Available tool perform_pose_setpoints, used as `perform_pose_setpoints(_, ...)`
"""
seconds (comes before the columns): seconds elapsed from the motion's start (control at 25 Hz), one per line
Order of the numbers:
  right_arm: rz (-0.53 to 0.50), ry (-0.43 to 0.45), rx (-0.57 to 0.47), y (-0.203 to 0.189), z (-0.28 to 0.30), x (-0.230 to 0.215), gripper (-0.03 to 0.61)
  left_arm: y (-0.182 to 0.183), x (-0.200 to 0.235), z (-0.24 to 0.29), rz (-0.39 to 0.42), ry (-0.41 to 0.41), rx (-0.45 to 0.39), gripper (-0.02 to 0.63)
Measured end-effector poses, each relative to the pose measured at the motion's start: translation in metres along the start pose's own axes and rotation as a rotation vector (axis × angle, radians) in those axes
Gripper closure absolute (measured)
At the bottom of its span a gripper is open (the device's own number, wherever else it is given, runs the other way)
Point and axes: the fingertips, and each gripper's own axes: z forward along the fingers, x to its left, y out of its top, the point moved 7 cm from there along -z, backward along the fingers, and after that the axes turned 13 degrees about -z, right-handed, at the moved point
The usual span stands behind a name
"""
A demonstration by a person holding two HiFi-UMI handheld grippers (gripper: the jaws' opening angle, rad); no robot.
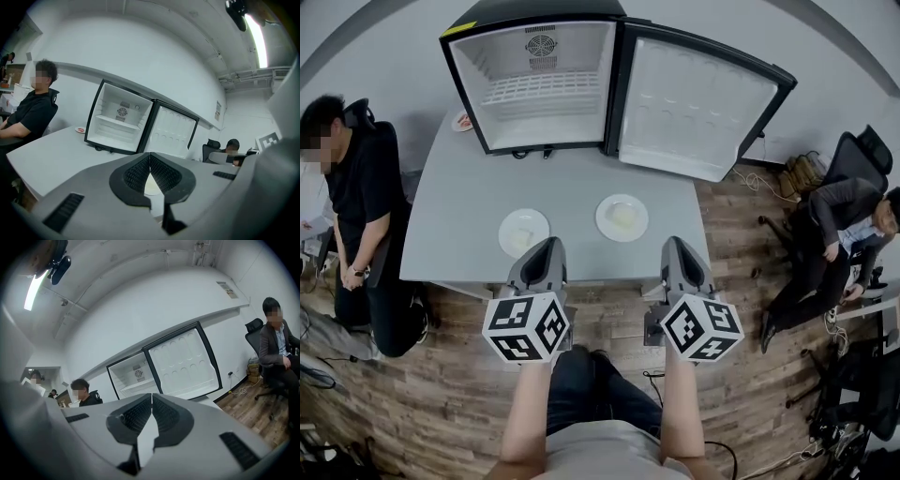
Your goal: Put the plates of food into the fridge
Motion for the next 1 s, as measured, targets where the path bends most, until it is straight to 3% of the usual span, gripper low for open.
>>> perform_pose_setpoints(0.48, 0.042, -0.031, 0.137, -0.030, 0.088, -0.039, 0.561, 0.001, 0.031, 0.099, -0.030, -0.003, 0.106, 0.606)
perform_pose_setpoints(1.0, 0.158, -0.088, 0.369, -0.097, 0.153, -0.084, 0.561, -0.037, 0.078, 0.193, -0.080, 0.016, 0.411, 0.604)
